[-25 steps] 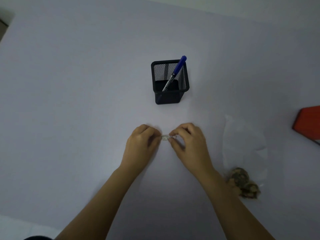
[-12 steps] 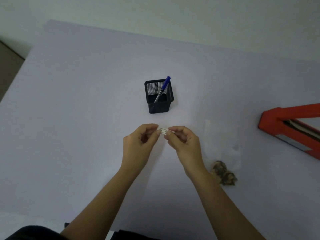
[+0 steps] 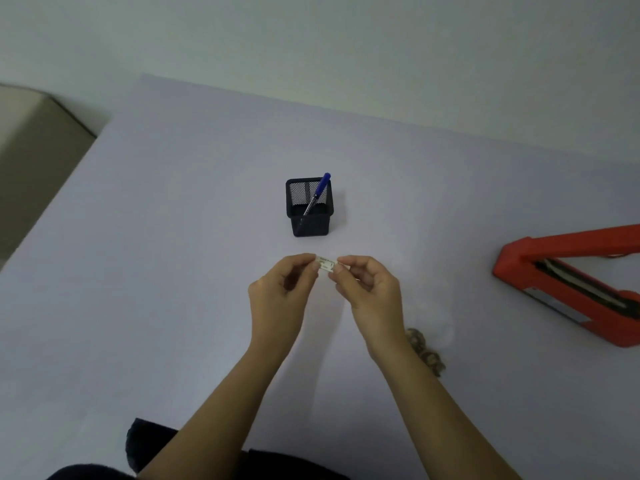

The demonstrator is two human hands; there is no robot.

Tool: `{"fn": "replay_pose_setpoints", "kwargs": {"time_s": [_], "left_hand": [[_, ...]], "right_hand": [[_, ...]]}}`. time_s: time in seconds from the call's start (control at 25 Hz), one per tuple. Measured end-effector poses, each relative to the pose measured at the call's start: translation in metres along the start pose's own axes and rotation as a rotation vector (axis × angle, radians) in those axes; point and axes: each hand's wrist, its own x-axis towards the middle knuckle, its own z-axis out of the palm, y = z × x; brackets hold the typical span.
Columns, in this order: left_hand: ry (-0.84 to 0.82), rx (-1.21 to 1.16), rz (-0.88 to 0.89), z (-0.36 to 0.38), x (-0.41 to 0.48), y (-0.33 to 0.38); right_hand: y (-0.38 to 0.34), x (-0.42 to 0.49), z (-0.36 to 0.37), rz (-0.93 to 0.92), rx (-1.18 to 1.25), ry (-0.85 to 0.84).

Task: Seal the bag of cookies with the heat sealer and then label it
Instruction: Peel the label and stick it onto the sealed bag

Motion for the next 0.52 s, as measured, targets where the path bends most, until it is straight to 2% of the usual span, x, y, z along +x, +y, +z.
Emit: {"fn": "replay_pose_setpoints", "kwargs": {"time_s": [0.12, 0.2, 0.36, 0.52], "left_hand": [[0.069, 0.152, 0.201, 0.005, -0.010, 0.010], [0.083, 0.159, 0.233, 0.008, -0.014, 0.017], [-0.006, -0.020, -0.099, 0.005, -0.013, 0.032], [-0.222, -0.250, -0.377, -0.008, -0.001, 0.046]], "right_hand": [[-0.009, -0.004, -0.010, -0.006, -0.012, -0.021], [-0.014, -0.006, -0.016, -0.029, -0.036, -0.049], [-0.027, -0.009, -0.022, -0.122, -0.128, -0.095], [-0.043, -0.012, -0.023, -0.197, -0.214, -0.132]]}}
